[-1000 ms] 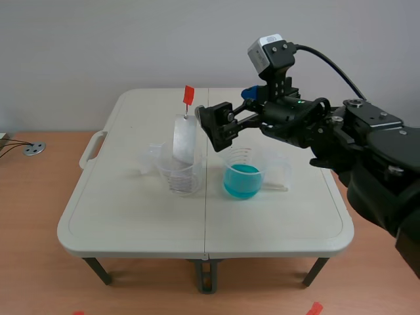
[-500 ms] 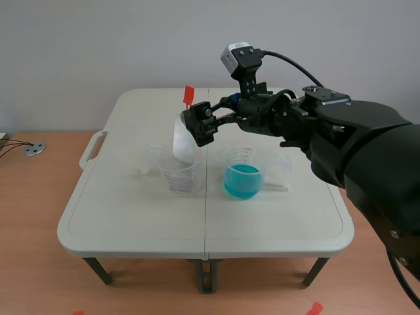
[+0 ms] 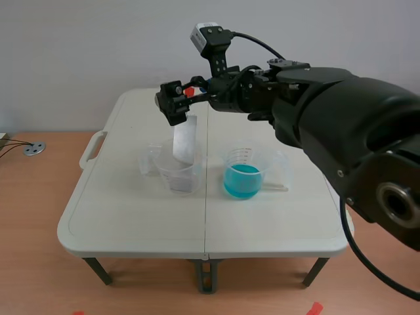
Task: Hold the metal plate by the orange handle, dip it into the blue solution, take it out and point at it, then put the plate back in the beaker on the left.
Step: 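Lift the metal plate out of the left beaker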
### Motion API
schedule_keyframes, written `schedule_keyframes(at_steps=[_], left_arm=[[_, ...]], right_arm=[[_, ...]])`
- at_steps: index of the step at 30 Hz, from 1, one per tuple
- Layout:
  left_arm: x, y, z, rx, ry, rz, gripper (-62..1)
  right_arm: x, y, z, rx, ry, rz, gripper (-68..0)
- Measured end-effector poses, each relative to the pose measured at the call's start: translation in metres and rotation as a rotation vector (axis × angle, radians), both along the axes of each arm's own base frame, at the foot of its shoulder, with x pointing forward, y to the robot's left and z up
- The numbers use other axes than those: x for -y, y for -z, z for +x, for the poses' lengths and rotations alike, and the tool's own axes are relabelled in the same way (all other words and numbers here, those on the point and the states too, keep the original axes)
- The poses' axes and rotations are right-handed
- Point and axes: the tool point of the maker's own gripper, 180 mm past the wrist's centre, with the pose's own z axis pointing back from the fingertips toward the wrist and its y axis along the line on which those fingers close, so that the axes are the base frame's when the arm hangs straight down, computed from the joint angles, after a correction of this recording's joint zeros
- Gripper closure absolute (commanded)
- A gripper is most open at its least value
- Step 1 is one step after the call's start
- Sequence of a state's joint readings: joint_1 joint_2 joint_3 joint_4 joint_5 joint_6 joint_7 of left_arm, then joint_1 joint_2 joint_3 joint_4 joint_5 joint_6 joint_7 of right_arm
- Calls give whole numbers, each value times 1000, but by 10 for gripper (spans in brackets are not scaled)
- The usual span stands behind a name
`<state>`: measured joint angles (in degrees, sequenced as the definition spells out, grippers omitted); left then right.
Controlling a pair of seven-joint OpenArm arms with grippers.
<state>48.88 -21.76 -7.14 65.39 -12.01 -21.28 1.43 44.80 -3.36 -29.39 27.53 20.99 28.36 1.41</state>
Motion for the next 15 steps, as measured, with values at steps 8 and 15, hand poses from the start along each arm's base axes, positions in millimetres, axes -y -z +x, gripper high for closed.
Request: schedule_keyframes(at_steps=[8, 15], left_arm=[[0, 0, 0, 0, 0, 0, -15], [0, 0, 0, 0, 0, 0, -15]], right_arm=[[-10, -4, 1, 8, -27, -23, -663], [-11, 4, -3, -4, -39, -43, -571]])
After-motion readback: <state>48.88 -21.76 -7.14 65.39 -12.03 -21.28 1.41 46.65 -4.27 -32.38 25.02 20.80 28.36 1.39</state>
